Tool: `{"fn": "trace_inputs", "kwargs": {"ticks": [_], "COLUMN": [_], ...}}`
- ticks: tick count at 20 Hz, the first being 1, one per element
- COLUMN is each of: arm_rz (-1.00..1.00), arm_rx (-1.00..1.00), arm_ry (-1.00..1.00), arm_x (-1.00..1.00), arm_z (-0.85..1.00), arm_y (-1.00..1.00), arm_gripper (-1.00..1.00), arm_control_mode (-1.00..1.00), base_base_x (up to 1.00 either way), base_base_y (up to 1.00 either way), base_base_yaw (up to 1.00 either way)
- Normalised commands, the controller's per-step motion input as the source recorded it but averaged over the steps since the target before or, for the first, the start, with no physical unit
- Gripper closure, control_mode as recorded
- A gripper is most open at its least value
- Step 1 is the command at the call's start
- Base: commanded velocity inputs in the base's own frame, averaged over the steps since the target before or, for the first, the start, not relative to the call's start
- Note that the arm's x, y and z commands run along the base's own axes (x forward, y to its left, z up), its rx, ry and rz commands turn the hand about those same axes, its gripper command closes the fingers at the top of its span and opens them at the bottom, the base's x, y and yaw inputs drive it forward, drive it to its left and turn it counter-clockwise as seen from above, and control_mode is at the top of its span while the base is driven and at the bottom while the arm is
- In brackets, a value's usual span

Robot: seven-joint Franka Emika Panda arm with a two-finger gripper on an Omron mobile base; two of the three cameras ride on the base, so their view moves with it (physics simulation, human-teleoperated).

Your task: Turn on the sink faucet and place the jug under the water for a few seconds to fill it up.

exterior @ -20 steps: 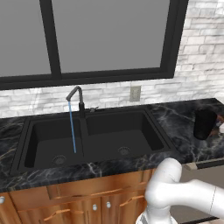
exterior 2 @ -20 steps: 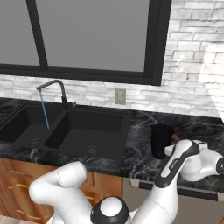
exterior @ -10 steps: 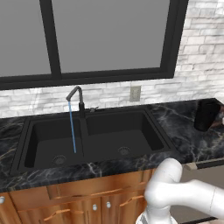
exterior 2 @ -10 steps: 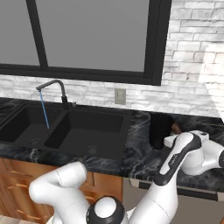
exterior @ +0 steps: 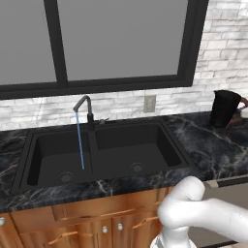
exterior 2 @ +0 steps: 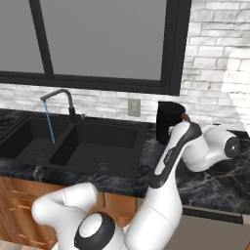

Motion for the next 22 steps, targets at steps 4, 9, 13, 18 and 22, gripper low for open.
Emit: {"fn": "trace_inputs", "kwargs": {"ticks": [4,9,13,18,22], "arm_rz": [-0.37,-0.41,-0.42,-0.42,-0.4], "arm_rx": [0.0,0.0,0.0,0.0,0.0], "arm_ry": [0.0,0.0,0.0,0.0,0.0], "arm_x": [-0.16,-0.21,-0.17,-0.17,-0.23], "arm_z": [0.55,0.43,0.2,0.11,0.07], "arm_y": [0.98,1.0,1.0,1.0,1.0], "arm_gripper": [1.0,1.0,1.0,1.0,1.0], "arm_control_mode": [-1.0,-1.0,-1.0,-1.0,-1.0], "base_base_x": [0.0,0.0,0.0,0.0,0.0], "base_base_y": [0.0,0.0,0.0,0.0,0.0], "base_base_yaw": [0.0,0.0,0.0,0.0,0.0]}}
